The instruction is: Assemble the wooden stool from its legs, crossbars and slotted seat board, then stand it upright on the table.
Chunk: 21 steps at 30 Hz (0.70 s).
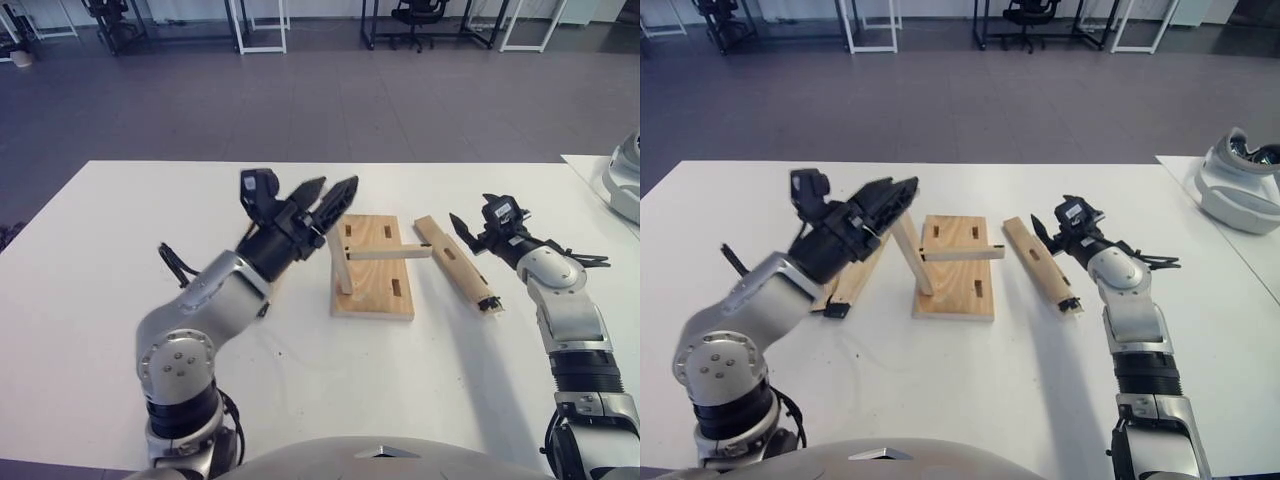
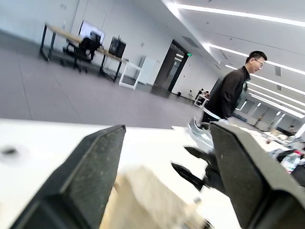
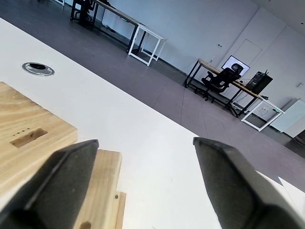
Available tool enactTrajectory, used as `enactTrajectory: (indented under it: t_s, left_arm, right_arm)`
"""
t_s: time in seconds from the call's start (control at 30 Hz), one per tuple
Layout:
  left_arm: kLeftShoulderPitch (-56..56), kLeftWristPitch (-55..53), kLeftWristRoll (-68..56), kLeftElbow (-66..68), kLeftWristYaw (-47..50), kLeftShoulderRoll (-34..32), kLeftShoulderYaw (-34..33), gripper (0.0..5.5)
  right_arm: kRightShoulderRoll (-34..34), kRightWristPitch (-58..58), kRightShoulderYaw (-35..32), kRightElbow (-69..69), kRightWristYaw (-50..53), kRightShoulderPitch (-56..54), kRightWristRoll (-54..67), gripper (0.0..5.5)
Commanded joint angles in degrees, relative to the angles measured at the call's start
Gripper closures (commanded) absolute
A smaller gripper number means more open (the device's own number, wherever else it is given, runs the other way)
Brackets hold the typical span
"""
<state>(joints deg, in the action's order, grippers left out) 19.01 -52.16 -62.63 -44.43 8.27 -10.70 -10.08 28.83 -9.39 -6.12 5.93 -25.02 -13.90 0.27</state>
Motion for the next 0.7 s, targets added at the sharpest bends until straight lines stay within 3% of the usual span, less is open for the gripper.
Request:
enactTrajectory:
  t_s: [0.03, 0.1, 0.27, 0.37, 0.7]
  left_arm:
    - [5.9, 5.1, -1.1, 2.5, -5.2, -10.3, -9.9, 2.26]
    - [1.3, 7.0, 2.0, 5.1, -7.8, -12.4, -11.2, 2.26]
    - [-10.8, 9.4, 22.5, 17.9, -12.5, -17.3, 3.4, 2.26]
    - [-12.5, 9.8, 26.7, 22.2, -15.4, -16.1, 8.8, 2.26]
    - [-12.4, 8.1, 35.9, 31.4, -21.1, -15.4, 16.4, 2.26]
  right_arm:
    - [-0.2, 1.3, 0.1, 1.7, 0.8, -0.6, -0.2, 1.81]
    - [-0.2, 1.7, 0.0, 2.8, 1.1, -0.7, -0.2, 1.81]
    - [-0.4, 3.1, 0.1, 6.9, 1.8, -0.9, -0.7, 1.81]
    - [-0.6, 4.2, 0.8, 9.0, 2.0, -1.5, -1.1, 1.81]
    - [-2.5, 5.3, 2.9, 10.6, 3.5, -1.1, -1.5, 1.81]
